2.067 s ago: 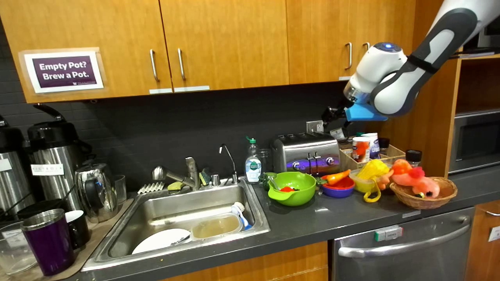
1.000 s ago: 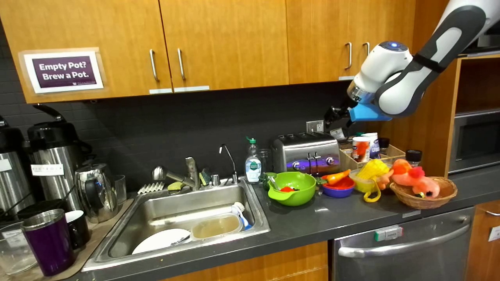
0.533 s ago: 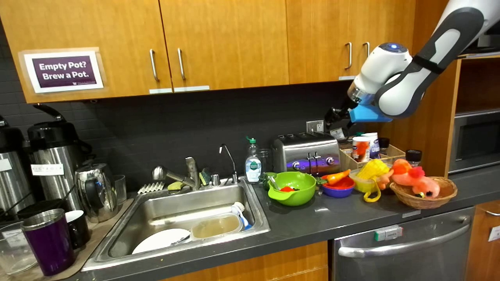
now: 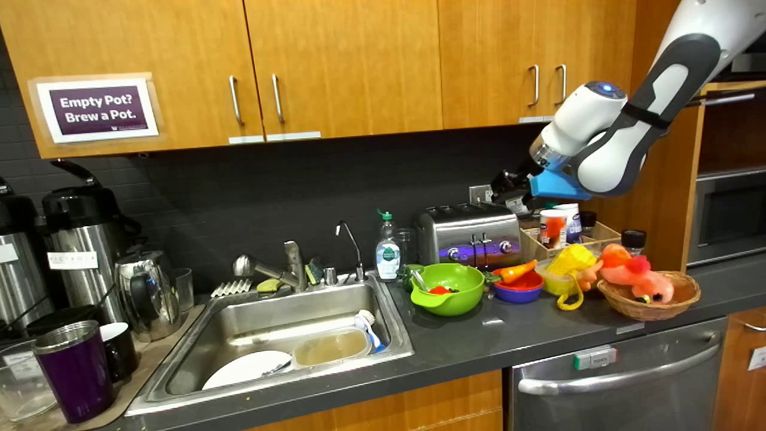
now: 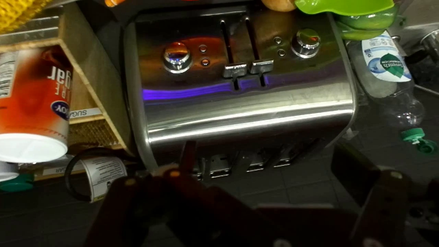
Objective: Put the right lever of the toaster down
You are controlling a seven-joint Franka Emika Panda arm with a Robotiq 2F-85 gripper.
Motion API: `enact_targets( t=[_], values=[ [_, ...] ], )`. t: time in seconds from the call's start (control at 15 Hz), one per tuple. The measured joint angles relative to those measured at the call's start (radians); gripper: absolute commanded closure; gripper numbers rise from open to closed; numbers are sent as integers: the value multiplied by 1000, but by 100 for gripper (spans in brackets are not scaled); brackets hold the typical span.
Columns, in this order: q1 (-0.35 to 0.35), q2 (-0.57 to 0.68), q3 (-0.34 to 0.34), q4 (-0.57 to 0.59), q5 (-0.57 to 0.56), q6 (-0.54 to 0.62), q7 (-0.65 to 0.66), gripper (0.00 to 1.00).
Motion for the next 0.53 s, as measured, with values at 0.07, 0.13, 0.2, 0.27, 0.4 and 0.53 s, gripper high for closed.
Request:
enact_targets(
  t=[0.07, 0.13, 0.2, 0.27, 0.4, 0.53],
  values=[
    [8, 17, 0, 0, 61, 20, -39, 0],
    [13, 35, 0, 4, 93, 34, -70, 0],
    [13, 53, 1, 9, 93, 49, -69, 0],
    [14, 68, 2, 10, 93, 62, -69, 0],
    [14, 97, 2, 13, 93, 85, -69, 0],
    [14, 121, 4, 19, 93, 98, -70, 0]
  ],
)
